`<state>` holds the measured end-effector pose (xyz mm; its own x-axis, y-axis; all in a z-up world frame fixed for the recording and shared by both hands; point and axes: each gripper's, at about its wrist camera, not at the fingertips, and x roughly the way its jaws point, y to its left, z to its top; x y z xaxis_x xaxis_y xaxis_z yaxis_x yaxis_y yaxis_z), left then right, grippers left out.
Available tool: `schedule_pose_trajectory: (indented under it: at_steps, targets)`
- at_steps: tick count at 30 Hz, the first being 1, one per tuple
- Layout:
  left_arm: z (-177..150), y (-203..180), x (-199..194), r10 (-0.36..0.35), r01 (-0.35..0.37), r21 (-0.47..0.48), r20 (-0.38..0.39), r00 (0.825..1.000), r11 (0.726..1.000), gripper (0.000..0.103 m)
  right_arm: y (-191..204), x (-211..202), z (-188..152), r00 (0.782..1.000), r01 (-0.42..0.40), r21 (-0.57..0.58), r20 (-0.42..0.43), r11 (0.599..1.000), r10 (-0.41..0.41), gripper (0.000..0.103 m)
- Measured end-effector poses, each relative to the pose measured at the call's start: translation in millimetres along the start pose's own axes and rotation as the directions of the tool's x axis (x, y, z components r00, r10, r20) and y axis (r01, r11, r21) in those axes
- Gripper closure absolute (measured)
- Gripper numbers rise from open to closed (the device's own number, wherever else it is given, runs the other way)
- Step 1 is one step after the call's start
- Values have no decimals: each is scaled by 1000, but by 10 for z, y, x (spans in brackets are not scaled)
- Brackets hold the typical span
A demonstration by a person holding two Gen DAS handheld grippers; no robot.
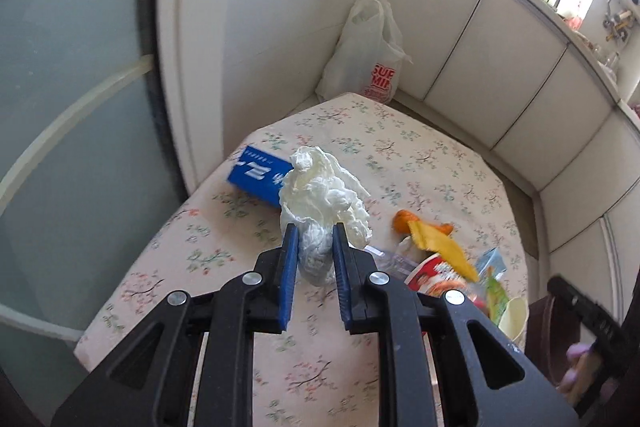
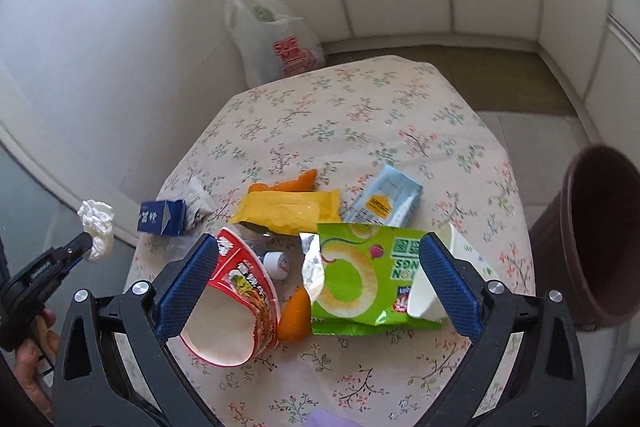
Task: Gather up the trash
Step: 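Grasp the blue milk carton with the right gripper while the left gripper holds the tissue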
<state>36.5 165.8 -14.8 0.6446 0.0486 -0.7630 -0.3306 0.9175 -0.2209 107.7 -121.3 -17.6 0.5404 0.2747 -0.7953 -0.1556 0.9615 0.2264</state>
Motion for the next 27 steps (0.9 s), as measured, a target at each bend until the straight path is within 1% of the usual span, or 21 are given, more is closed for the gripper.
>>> schedule_pose_trajectory:
  at_steps: [2,3,5,7,9,10,12,15,17,20,23,25,27]
  targets:
    - [-194,158,-73,16,-16,6,-22,1000,1000,85,260,159,126,997,-3,-102,-76,995,-5,7]
    - [-270,231,-57,21,-21,-2,-41,999,1000,85,380,230,191,994,-22,-127,-109,992,8,7]
    - [-355,376,11,17,-20,-30,-90,996,999,85,632,407,348,977,-105,-111,-196,988,82,7]
    - [-347,465,83,3,-10,-65,-111,994,998,85,868,621,460,939,-197,-40,-294,980,177,9]
    - [-314,534,97,-10,1,-87,-112,994,996,85,1066,895,532,893,-245,60,-375,968,249,12]
    - [-341,565,68,-23,13,-94,-112,993,996,85,1155,990,538,884,-243,88,-390,966,258,15]
    - [-343,630,52,-53,39,-117,-116,992,992,85,1340,1233,525,878,-203,105,-421,974,228,20]
    - [-361,690,96,-98,75,-163,-138,986,984,85,1517,1532,449,860,-166,106,-472,980,196,38]
    - [-352,711,92,-110,84,-181,-138,984,980,85,1589,1686,418,856,-133,124,-486,983,177,39]
    - [-339,725,52,-114,90,-185,-124,986,979,85,1668,1815,417,864,-109,146,-476,983,166,46]
    - [-335,732,21,-117,94,-180,-117,986,979,85,1654,1895,413,874,-70,156,-467,985,136,57]
    - [-340,759,14,-125,102,-186,-117,985,977,85,1620,1934,405,879,-61,182,-456,981,139,67]
    - [-342,768,10,-130,106,-187,-118,984,977,85,1568,1975,402,881,-63,207,-449,976,152,68]
